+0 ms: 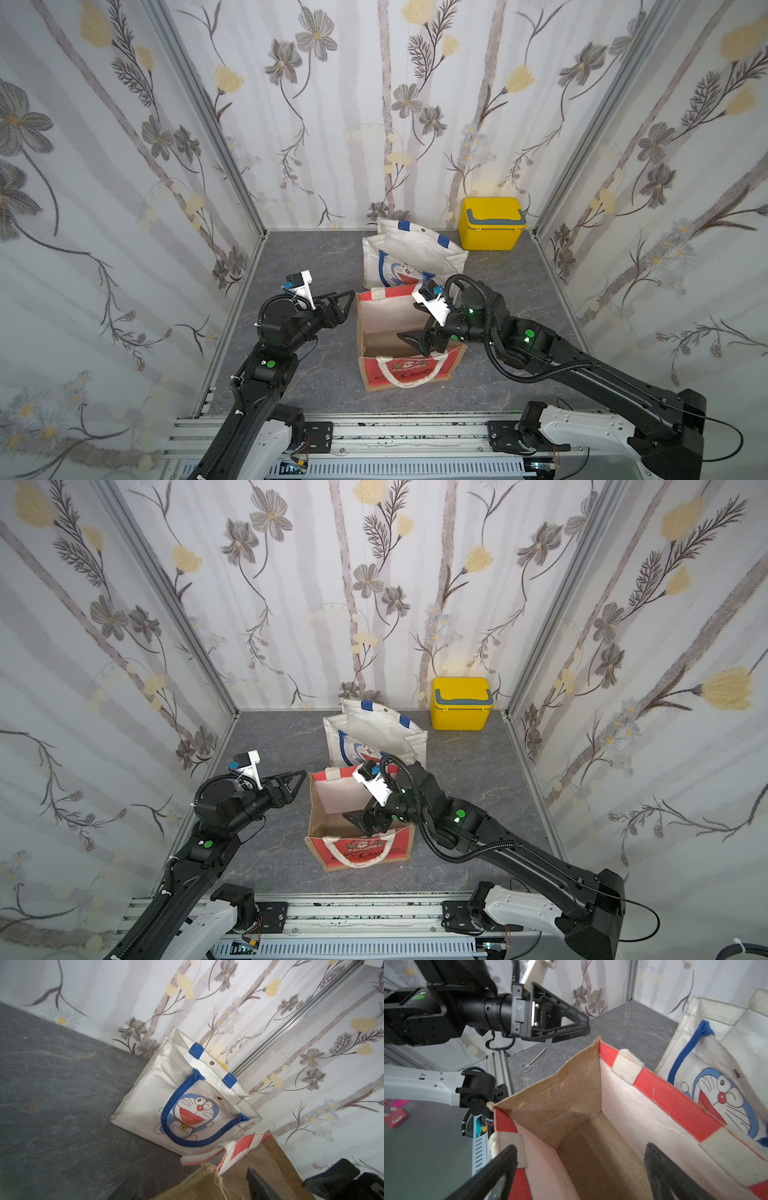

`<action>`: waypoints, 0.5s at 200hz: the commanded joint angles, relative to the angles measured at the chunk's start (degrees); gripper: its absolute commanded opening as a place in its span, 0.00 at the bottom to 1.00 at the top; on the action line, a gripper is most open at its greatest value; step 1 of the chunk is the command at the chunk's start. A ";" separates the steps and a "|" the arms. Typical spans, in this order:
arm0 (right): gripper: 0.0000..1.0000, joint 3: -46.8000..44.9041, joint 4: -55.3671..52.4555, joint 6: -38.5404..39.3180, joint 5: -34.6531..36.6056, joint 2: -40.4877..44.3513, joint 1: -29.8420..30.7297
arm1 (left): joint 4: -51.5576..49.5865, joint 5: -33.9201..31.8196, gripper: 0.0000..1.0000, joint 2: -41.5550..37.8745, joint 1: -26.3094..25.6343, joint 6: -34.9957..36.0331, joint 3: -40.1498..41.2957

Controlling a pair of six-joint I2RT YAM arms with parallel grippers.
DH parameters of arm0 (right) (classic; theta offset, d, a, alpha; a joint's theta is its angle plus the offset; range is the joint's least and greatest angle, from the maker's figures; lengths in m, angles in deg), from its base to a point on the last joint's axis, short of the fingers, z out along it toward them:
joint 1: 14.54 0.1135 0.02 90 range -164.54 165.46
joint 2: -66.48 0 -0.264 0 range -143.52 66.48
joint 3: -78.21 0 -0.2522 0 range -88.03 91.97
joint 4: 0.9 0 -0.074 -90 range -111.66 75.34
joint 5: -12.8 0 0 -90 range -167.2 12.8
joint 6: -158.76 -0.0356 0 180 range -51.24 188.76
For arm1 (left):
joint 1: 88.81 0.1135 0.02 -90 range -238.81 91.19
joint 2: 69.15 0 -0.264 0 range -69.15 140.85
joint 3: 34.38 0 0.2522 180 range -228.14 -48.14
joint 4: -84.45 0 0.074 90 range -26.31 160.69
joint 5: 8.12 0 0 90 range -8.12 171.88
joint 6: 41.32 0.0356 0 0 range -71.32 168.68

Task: Put away the canvas bag
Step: Press the canvas bag at the center of the board.

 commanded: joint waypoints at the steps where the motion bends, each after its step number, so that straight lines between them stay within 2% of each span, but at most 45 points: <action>1: 0.99 1.45 -3.57 1.31 1.61 -0.41 3.11 | -2.35 0.18 0.73 1.71 -2.20 1.66 -1.66; 13: 1.00 1.99 -4.19 1.45 2.45 -0.62 5.21 | -3.04 -1.52 0.69 2.97 -3.58 2.09 -2.37; 34: 0.99 3.14 -6.39 2.81 4.59 -2.33 8.99 | -1.83 -2.92 0.68 3.67 -4.63 1.69 -2.17; 55: 0.92 2.59 -6.51 3.96 4.73 -4.28 11.12 | 0.19 -2.71 0.63 4.09 -4.89 0.77 -1.89; 78: 0.78 0.45 -3.17 5.49 6.53 -5.34 11.54 | 1.73 -2.11 0.54 6.86 -5.77 0.40 -2.29; 100: 0.47 0.03 -0.49 7.35 7.46 -6.72 11.53 | 5.03 -1.53 0.48 9.10 -6.76 -0.06 -2.34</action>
